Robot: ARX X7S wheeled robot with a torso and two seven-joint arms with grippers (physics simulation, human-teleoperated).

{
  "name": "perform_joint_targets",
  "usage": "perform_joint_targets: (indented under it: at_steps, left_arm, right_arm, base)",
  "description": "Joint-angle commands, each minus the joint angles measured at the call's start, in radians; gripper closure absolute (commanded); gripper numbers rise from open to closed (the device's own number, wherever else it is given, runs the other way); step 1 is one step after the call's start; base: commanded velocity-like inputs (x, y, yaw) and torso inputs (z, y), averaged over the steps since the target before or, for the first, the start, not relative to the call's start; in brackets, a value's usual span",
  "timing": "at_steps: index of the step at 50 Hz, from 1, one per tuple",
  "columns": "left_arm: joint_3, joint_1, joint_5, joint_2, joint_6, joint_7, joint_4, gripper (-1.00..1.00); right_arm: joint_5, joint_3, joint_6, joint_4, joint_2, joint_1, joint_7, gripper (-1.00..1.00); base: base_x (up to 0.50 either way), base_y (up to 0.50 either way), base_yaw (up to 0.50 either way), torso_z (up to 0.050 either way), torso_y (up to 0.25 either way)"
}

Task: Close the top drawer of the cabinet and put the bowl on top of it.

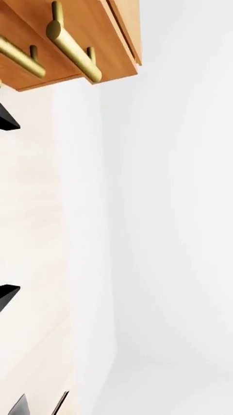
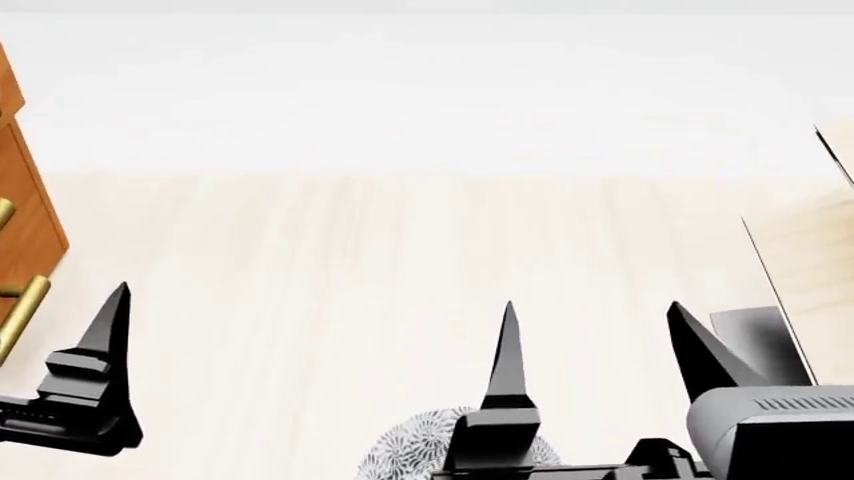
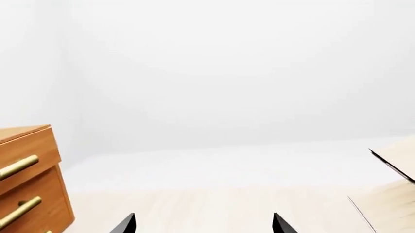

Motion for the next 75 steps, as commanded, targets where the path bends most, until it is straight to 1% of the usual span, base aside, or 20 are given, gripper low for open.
perform_joint_targets:
  at_steps: [1,7,8,9,10,16,20,26,30,36,42,45,49,52,61,67,75]
  left_arm:
    - [-0.046,-0.003,-0.119,0.006,-0.048,-0.022,-0.028,-1.0]
    - [-0.076,-0.016,-0.224,0.005,-0.101,-0.058,-0.049,-1.0]
    - [-0.081,-0.022,-0.238,0.005,-0.106,-0.065,-0.054,-1.0]
    - [-0.069,-0.031,-0.219,-0.004,-0.1,-0.061,-0.054,-1.0]
    - [-0.068,-0.031,-0.218,-0.005,-0.096,-0.059,-0.06,-1.0]
    - [-0.012,-0.052,-0.131,-0.033,-0.047,-0.032,-0.091,-1.0]
    - [-0.017,-0.064,-0.124,-0.049,-0.036,-0.02,-0.121,-1.0]
    - [-0.003,-0.055,-0.067,-0.085,0.007,0.003,-0.143,-1.0]
    - [-0.01,-0.065,-0.057,-0.097,0.021,0.01,-0.186,-1.0]
    - [-0.03,-0.088,-0.079,-0.109,0.016,0.0,-0.2,-1.0]
    - [-0.017,-0.099,-0.038,-0.132,0.058,0.034,-0.259,-1.0]
    - [-0.029,-0.102,-0.04,-0.136,0.063,0.03,-0.261,-1.0]
    - [-0.022,-0.111,-0.013,-0.146,0.087,0.043,-0.289,-1.0]
    - [-0.018,-0.118,0.003,-0.149,0.104,0.052,-0.319,-1.0]
    - [0.015,-0.11,0.064,-0.167,0.154,0.077,-0.369,-1.0]
    - [0.073,-0.115,0.13,-0.165,0.204,0.097,-0.431,-1.0]
    - [0.126,-0.129,0.194,-0.166,0.243,0.094,-0.47,-1.0]
  right_arm:
    - [0.086,-0.026,-0.065,-0.026,0.07,0.005,0.12,-1.0]
    - [0.06,-0.081,-0.126,-0.026,0.115,-0.009,0.141,-1.0]
    - [-0.066,-0.131,-0.196,-0.026,0.126,-0.08,0.064,-1.0]
    - [-0.2,-0.189,-0.285,-0.026,0.14,-0.168,-0.011,-1.0]
    - [-0.222,-0.211,-0.321,-0.026,0.158,-0.188,-0.014,-1.0]
    - [-0.253,-0.29,-0.438,-0.025,0.237,-0.227,0.02,-1.0]
    - [-0.27,-0.363,-0.524,-0.025,0.308,-0.227,0.067,-1.0]
    - [-0.267,-0.403,-0.547,-0.021,0.339,-0.212,0.109,-1.0]
    - [-0.262,-0.429,-0.546,-0.023,0.354,-0.195,0.145,-1.0]
    - [-0.288,-0.498,-0.617,-0.023,0.401,-0.191,0.174,-1.0]
    - [-0.275,-0.545,-0.647,-0.023,0.44,-0.161,0.225,-1.0]
    - [-0.282,-0.576,-0.671,-0.024,0.46,-0.149,0.243,-1.0]
    - [-0.303,-0.647,-0.736,-0.025,0.508,-0.13,0.278,-1.0]
    - [-0.318,-0.683,-0.763,-0.023,0.524,-0.123,0.284,-1.0]
    - [-0.324,-0.702,-0.784,-0.011,0.532,-0.126,0.271,-1.0]
    - [-0.335,-0.706,-0.805,-0.015,0.546,-0.142,0.269,-1.0]
    - [-0.361,-0.718,-0.832,-0.01,0.556,-0.167,0.261,-1.0]
  base:
    - [0.0,0.0,0.0,0.0,0.0]
    - [0.0,0.0,0.0,0.0,0.0]
    - [0.0,0.0,0.0,0.0,0.0]
    - [0.0,0.0,0.0,0.0,0.0]
    - [0.0,0.0,0.0,0.0,0.0]
    - [0.0,0.0,0.0,0.0,0.0]
    - [0.0,0.0,0.0,0.0,0.0]
    - [0.0,0.0,0.0,0.0,0.0]
    - [0.0,0.0,0.0,0.0,0.0]
    - [0.0,0.0,0.0,0.0,0.0]
    - [0.0,0.0,0.0,0.0,0.0]
    - [0.0,0.0,0.0,0.0,0.0]
    - [0.0,0.0,0.0,0.0,0.0]
    - [0.0,0.0,0.0,0.0,0.0]
    - [0.0,0.0,0.0,0.0,0.0]
    - [0.0,0.0,0.0,0.0,0.0]
    - [0.0,0.0,0.0,0.0,0.0]
